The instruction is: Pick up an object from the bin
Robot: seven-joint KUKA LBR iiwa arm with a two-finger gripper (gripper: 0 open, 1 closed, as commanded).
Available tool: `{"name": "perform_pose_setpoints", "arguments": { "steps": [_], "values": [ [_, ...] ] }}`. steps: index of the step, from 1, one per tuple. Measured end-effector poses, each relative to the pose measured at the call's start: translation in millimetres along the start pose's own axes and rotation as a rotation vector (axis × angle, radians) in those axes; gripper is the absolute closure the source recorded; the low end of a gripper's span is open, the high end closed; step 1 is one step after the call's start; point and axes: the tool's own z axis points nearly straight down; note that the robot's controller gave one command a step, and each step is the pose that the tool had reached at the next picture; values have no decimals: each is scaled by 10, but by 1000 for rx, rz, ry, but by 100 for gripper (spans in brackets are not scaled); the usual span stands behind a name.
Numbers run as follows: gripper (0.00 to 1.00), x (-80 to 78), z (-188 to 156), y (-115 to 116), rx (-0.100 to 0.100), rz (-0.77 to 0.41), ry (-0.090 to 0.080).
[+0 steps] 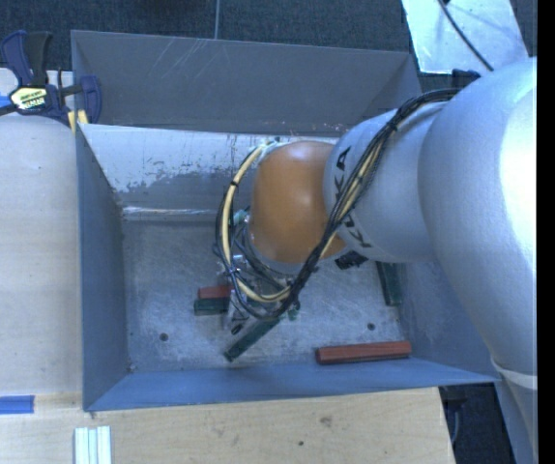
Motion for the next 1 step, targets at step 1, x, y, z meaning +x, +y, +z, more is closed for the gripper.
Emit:
{"name": "perform_pose_setpoints", "arguments": {
  "steps": [1],
  "values": [
    [100,43,-1501,-17,0,34,-7]
  ]
}}
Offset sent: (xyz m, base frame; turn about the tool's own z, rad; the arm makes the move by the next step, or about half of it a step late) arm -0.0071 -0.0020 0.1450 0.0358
